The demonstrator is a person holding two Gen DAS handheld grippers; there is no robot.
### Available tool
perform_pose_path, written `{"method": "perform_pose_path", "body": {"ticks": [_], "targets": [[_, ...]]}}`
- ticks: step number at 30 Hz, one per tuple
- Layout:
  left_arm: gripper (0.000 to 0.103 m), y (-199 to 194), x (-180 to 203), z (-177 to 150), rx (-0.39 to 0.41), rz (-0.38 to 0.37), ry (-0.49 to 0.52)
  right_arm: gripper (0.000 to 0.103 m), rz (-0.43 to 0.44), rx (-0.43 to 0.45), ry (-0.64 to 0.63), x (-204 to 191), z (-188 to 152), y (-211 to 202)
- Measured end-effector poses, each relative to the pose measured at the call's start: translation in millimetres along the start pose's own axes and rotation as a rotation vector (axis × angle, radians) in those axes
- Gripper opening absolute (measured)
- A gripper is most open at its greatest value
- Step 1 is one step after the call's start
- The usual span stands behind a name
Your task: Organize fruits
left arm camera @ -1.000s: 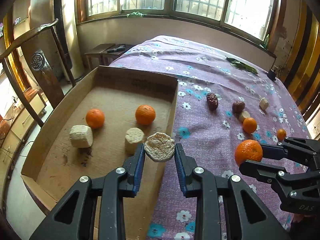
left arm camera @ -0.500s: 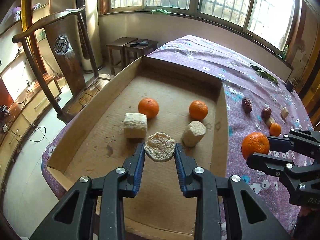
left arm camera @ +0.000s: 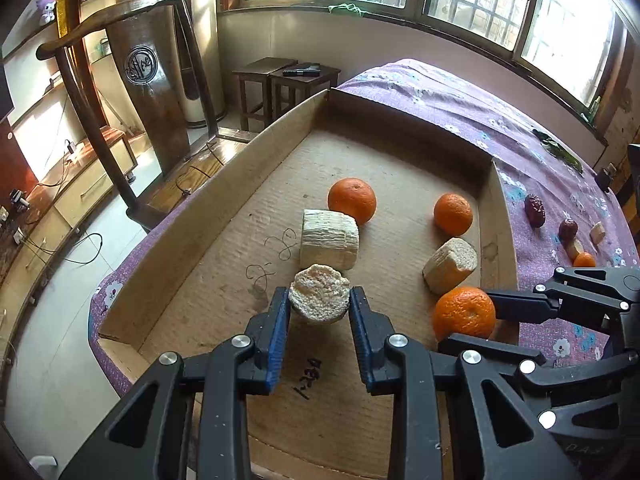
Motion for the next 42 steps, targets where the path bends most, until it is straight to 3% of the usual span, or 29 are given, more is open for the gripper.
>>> {"method": "perform_pose_path", "body": {"ticks": [7,9,11,14,19,24,33,42], "targets": [[0.031,6.3,-3.3,0.0,-0.002,0.020,-0.035,0.040,-0.010,0.011,-0.006,-3.0,2.4,7.0],[0.051,4.3,-3.0,0.4,0.009,0.030,-0.034,0.043,-0.001,0.024,0.008,-1.7,-0.6,3.3],[0.060,0.8,-3.6,0.7,0.026,0.035,-0.040,0.052,0.002,0.037,0.014,-2.4,-4.4,-2.7],[0.064,-5.7,-3.5,2.0,0.044,0.038,-0.043,0.060,-0.005,0.047,0.012,-4.3,-7.4,-12.9],[0.067,-18.1,9.8,3.8,0.089,0.044,-0.018,0.062,-0.022,0.089,0.025,-0.8,-19.3,-38.8],[0.070,-22.9,43.5,5.4,0.105,-0.013,0.031,0.072,-0.075,0.130,0.089,19.5,-40.9,-71.0],[0.075,-19.4,118.7,2.1,0.092,-0.122,0.143,0.077,-0.209,0.132,0.227,70.1,-95.2,-119.8],[0.078,1.3,188.4,-3.0,0.013,-0.223,0.238,0.078,-0.329,0.116,0.418,128.3,-160.7,-160.3]]}}
Point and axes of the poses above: each gripper's, at about its wrist camera, not at the fingertips, and y roughly the way its jaws point, x to its right, z to its top, the point moved 2 cm from there along y, roughly the way its jaws point, and after that the axes turned 5 degrees about -z, right-handed, at the moved point
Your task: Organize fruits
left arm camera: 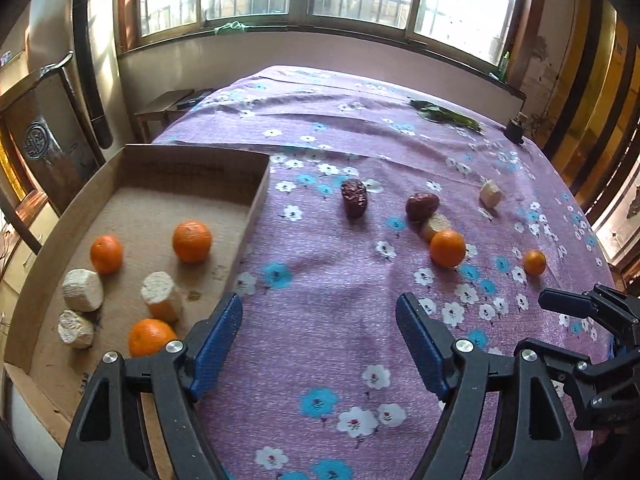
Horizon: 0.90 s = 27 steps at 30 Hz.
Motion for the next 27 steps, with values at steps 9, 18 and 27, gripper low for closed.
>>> {"method": "perform_pose_path", "body": {"ticks": [9,18,27], "targets": [[0.078,35.5,51.4,13.3,-0.074,-0.069,0.090,0.078,-0.084,-0.009,0.060,57.8,-15.0,-17.3],[0.078,71.8,88.1,24.5,-0.119,-0.104,0.129,0.080,-0.146,-0.020,0.094,107.0,-11.1,-17.6],[0.078,94.6,93.8,26.9,-0.147,-0.088,0.123,0.075,-0.153,-0.091,0.004,121.7,12.8,20.1]]}}
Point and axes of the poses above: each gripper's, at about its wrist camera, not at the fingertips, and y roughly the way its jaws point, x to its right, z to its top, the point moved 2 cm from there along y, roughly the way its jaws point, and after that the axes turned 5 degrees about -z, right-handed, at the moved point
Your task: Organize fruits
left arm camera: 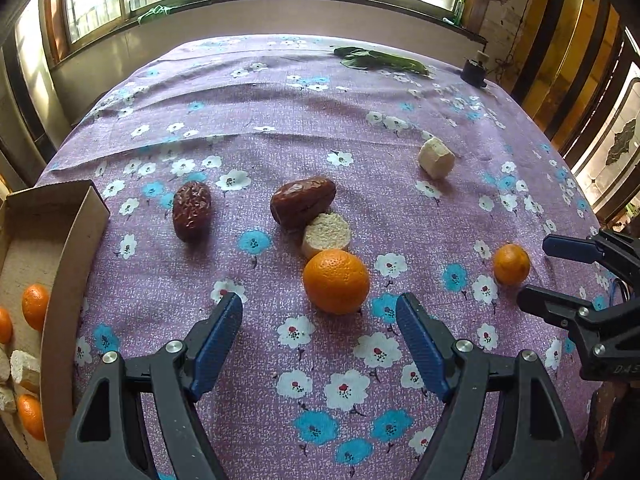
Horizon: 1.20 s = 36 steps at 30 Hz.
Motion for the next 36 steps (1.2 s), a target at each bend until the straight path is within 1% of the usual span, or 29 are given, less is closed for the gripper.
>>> {"method": "perform_pose_path", "body": {"ticks": [1,3,4,6,7,8,10,11,13,18,20,23,28,33,36], "targets": [[0.078,1.9,-0.3,1.1,0.000,0.002,-0.003,0.071,0.002,-0.009,-0.009,0.6,1.5,4.7],[0.078,5.8,-0.7,3.1,0.003,0.005,-0.003,0.055,0.017,-0.026,-0.013,2.3,3.5,14.1],[0.078,8.3,-0.8,3.8,0.002,0.009,-0.002,0.051,0.027,-0.033,-0.014,3.4,4.0,18.7],[0.078,13.5,-1.3,4.7,-0.002,0.026,0.004,0.036,0.031,-0.050,-0.010,5.9,3.8,28.3],[0.075,15.8,-2.0,4.8,-0.002,0.037,0.008,0.036,0.035,-0.039,-0.006,6.6,3.5,29.6],[0.059,17.9,-2.8,4.8,-0.002,0.038,0.012,0.036,0.045,-0.041,0.001,7.2,2.6,30.8],[0.045,16.3,-1.4,5.7,0.008,0.001,0.023,0.036,0.051,-0.043,0.000,6.6,0.9,28.8],[0.033,15.0,0.9,6.0,0.004,-0.025,0.029,0.035,0.055,-0.042,0.000,6.1,-0.4,27.4],[0.033,14.0,4.2,5.4,0.007,0.006,0.051,0.035,0.055,-0.039,0.003,5.6,-2.6,22.9],[0.032,2.4,0.9,-0.9,0.012,-0.004,0.040,0.035,0.066,-0.013,0.009,-2.0,-8.8,2.2],[0.032,-8.2,-1.2,-3.9,0.032,0.006,0.038,0.035,0.069,-0.001,-0.005,-11.9,-11.0,-7.0],[0.032,-25.6,-8.1,-8.2,0.061,0.000,0.017,0.035,0.080,0.018,-0.022,-28.7,-13.8,-19.0],[0.032,-50.2,-20.5,-19.7,0.102,0.012,0.003,0.036,0.086,0.041,-0.035,-57.6,-15.7,-31.5],[0.032,-65.3,-37.1,-34.6,0.119,0.041,-0.017,0.036,0.110,0.063,-0.034,-87.4,-18.7,-35.7],[0.032,-71.3,-46.2,-43.0,0.117,0.057,-0.031,0.036,0.141,0.075,-0.019,-102.0,-18.4,-34.4]]}}
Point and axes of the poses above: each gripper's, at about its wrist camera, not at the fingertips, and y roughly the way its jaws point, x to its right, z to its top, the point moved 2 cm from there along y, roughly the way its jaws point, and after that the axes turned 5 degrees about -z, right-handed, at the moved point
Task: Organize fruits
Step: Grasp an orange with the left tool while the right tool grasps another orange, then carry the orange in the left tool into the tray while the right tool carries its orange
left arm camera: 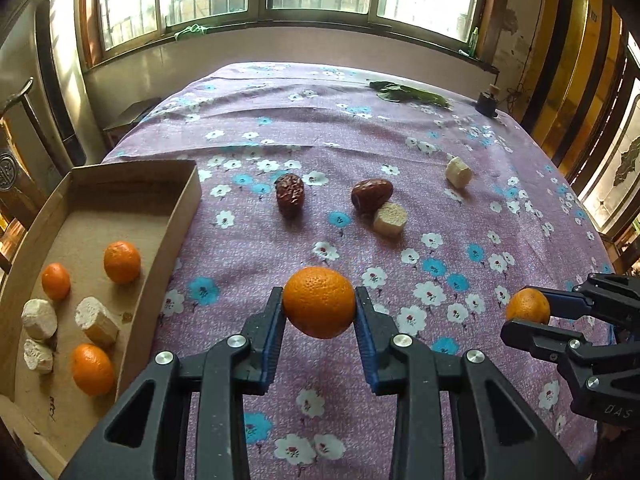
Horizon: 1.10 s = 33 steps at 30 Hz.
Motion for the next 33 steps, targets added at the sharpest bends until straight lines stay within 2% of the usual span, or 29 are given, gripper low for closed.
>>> {"method": "perform_pose_path", "body": {"ticks": [12,23,33], "targets": [[0.032,-37.7,-57.1,-14.0,0.052,0.115,-0.064,0.036,0.109,0.013,-0.080,-64.5,23.4,21.4],[0.032,-67.2,-141.9,-29.1,0.050,0.190,-0.183,0.036,0.186,0.004,-0.190,-123.9,56.1,47.4],[0.032,-66.6,-171.6,-51.8,0.006,0.181,-0.242,0.036,0.228,-0.013,-0.268,-166.6,87.8,75.3]]}}
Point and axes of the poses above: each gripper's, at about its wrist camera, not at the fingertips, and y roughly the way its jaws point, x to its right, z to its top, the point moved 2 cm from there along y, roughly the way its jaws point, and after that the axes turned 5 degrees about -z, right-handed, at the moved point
